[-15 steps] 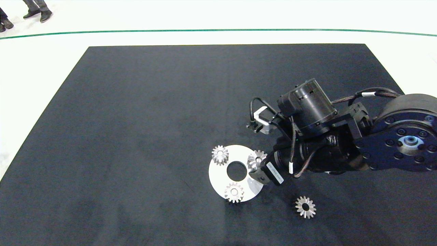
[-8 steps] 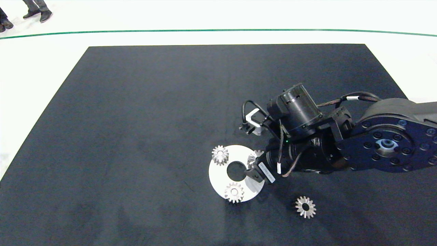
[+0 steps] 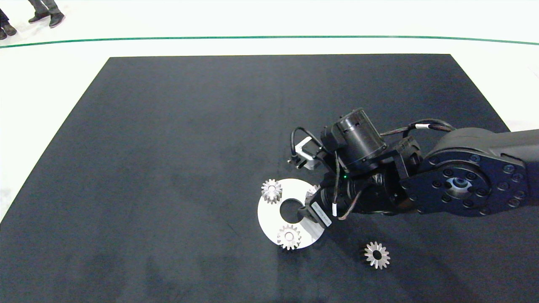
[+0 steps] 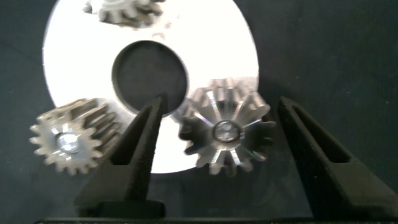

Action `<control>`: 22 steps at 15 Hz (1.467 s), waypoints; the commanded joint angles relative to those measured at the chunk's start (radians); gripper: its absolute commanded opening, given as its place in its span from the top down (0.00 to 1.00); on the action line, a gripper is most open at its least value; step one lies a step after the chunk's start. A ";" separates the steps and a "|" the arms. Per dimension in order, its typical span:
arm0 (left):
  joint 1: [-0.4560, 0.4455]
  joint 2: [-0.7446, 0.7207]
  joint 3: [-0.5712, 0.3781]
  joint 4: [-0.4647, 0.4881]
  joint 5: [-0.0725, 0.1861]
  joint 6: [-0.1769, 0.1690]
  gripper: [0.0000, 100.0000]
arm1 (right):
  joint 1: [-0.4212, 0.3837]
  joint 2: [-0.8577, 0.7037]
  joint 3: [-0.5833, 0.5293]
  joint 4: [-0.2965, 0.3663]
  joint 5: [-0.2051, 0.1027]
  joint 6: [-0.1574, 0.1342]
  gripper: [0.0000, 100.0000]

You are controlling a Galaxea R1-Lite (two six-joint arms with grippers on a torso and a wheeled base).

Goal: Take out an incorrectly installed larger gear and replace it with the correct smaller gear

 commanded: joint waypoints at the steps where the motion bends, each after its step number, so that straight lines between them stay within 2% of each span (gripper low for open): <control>1: 0.001 -0.005 0.001 0.005 0.001 0.002 0.00 | 0.007 -0.007 0.002 0.004 -0.002 0.000 0.32; 2: 0.001 -0.005 0.001 0.004 0.001 0.002 0.00 | 0.011 -0.010 0.008 0.006 -0.002 -0.002 0.35; 5: 0.001 -0.007 0.001 0.004 0.001 0.002 0.00 | 0.011 -0.004 0.008 0.007 -0.037 0.000 0.41; 13: -0.001 -0.011 0.001 0.004 0.001 0.004 0.00 | 0.019 -0.024 0.045 0.006 -0.039 0.001 0.57; 16: -0.001 -0.011 0.003 0.004 0.001 0.004 0.00 | 0.020 -0.027 0.057 0.003 -0.054 0.003 0.63; 22: -0.001 -0.011 0.003 0.004 0.001 0.004 0.00 | 0.028 -0.058 0.057 -0.002 -0.054 0.004 0.75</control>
